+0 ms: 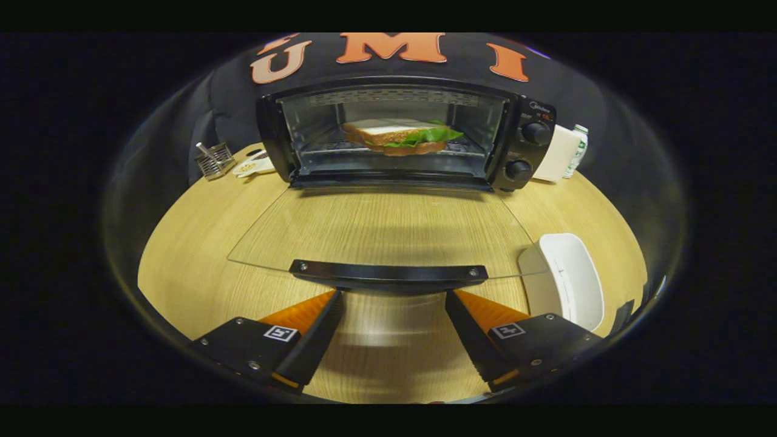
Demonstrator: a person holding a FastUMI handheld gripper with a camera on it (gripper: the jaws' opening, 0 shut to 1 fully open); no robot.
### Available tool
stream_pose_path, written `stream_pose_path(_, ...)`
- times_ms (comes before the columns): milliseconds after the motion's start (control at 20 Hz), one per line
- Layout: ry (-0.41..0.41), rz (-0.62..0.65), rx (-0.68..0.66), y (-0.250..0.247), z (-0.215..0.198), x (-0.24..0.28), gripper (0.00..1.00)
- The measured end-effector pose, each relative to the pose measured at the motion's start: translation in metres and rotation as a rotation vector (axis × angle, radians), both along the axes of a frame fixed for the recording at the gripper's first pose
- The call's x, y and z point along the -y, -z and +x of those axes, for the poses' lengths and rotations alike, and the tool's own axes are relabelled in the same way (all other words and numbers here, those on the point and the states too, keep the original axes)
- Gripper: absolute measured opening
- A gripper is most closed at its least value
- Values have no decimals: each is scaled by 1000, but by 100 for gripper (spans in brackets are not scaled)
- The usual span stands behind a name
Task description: Open the toaster oven, put the food inside, and close the toaster oven door.
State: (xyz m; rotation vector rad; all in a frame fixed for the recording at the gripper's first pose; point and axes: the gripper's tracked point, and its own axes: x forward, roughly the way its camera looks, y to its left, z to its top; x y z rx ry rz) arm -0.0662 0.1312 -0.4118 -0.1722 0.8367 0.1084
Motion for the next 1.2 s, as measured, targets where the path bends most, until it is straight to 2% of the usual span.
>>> stream_pose_path(200,14,40,58,-42,3,-6,100)
stream_pose_path(400,23,87,171,-103,33,-22,100)
stream_pose_path(550,29,76,237,-131,58,-30,99)
stream_pose_path(950,10,53,309,-160,121,-63,100)
stream_pose_path(1200,51,60,313,-168,118,-54,100)
